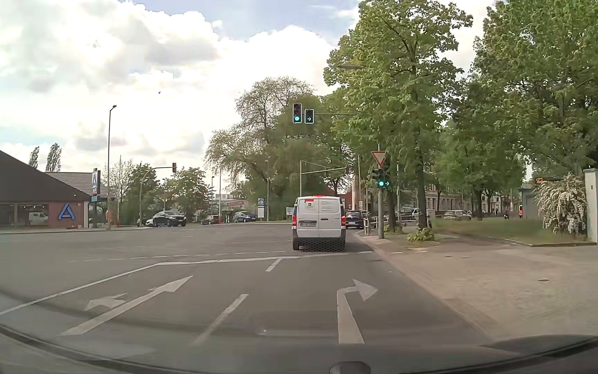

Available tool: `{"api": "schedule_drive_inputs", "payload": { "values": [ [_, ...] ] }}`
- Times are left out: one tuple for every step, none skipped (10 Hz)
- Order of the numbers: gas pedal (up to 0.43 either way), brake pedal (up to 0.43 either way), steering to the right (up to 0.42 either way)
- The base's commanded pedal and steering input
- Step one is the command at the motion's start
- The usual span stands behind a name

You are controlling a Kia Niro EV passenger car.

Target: Follow the waypoints while adhering to traffic rules and regulations

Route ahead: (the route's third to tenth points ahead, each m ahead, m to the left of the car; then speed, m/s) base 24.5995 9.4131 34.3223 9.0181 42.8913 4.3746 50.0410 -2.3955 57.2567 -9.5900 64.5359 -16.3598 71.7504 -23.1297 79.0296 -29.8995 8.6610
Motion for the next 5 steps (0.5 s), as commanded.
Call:
{"api": "schedule_drive_inputs", "payload": {
  "values": [
    [0.028,0.018,-0.003],
    [0.028,0.018,-0.002],
    [0.098,0.018,-0.002],
    [0.118,0.018,-0.003],
    [0.118,0.018,-0.005]
  ]
}}
